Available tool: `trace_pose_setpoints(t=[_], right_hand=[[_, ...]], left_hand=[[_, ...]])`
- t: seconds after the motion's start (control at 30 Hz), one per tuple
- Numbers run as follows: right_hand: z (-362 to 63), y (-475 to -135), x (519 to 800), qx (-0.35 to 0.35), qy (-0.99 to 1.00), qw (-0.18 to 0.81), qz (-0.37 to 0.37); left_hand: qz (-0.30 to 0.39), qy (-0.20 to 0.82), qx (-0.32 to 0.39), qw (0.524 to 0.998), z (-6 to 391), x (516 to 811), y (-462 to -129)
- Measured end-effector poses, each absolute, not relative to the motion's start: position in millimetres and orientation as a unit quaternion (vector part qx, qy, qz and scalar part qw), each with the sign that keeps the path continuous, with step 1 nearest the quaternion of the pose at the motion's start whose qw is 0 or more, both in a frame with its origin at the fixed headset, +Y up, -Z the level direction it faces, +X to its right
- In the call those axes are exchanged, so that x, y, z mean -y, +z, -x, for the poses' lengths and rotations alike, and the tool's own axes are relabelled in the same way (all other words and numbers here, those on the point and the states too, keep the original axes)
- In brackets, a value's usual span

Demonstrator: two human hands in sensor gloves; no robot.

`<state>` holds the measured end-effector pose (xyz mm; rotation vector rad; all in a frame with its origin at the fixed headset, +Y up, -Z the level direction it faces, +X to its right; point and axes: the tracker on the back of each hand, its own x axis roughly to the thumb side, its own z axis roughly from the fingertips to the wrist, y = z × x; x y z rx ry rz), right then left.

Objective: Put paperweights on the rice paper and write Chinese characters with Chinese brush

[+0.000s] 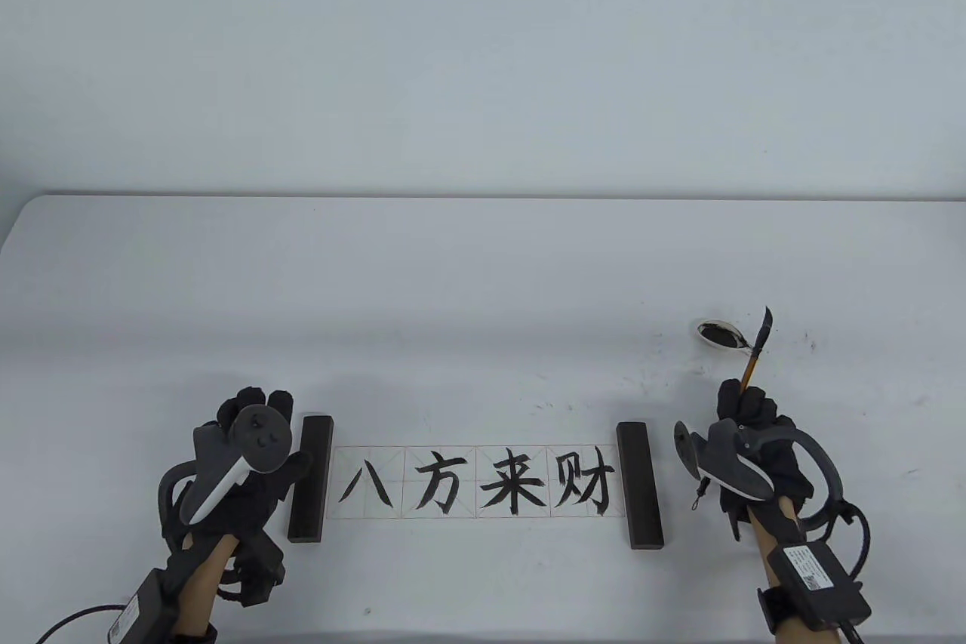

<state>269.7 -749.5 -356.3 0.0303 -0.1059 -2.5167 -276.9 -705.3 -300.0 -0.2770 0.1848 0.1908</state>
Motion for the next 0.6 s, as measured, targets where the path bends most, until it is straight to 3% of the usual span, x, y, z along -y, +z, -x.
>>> trace_pose_setpoints(t=[0.27, 0.6], right_hand=[[-271.1, -362.4, 760.8, 0.077, -0.943, 0.322, -0.017], [-266.1, -351.4, 747.8, 0.095, -0.938, 0.332, -0.02]], left_hand=[[0.143, 0.093, -0.092, 0.981, 276.7, 705.9, -300.5], [0.146, 0.092, -0.094, 0.98, 277.6, 706.0, -300.7]])
